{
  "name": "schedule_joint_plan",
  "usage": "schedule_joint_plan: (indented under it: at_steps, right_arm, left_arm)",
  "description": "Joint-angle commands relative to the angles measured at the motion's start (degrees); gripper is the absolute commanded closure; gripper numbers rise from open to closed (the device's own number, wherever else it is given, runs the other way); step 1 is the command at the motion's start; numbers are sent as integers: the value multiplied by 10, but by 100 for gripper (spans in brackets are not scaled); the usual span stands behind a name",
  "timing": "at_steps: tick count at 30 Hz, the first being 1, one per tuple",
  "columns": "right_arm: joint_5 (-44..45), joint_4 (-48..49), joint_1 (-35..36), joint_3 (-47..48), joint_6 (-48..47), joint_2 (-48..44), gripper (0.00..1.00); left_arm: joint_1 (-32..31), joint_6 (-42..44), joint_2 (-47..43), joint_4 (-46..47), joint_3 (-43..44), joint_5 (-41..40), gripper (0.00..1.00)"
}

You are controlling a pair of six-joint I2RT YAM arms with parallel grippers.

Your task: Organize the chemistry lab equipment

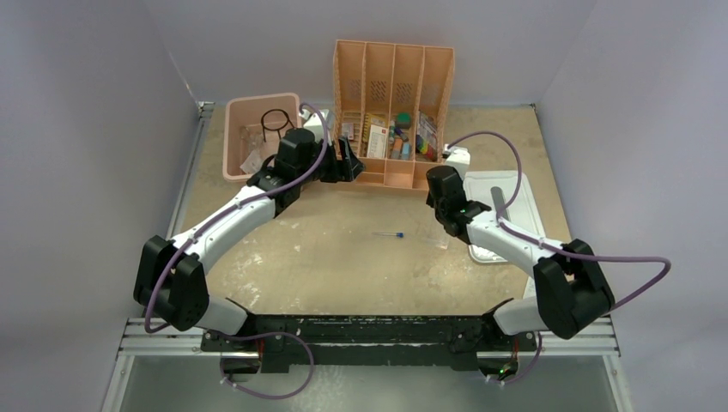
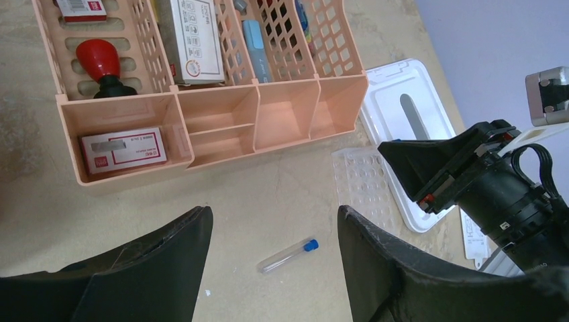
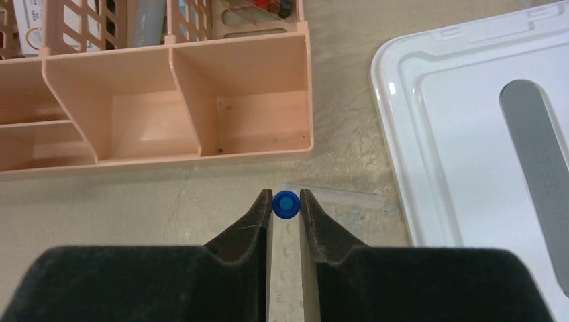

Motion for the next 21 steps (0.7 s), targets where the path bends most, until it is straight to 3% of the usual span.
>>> schedule_joint_plan:
  at_steps: [1,21]
  right_arm:
    - [-6,51,1,-12,-18,7,84]
    - [-6,9,0,-11,-28,-51,85]
  left_arm:
    - [1,3,0,3,31,8,33]
    - [1,-4,-3,-7,33,-5,33]
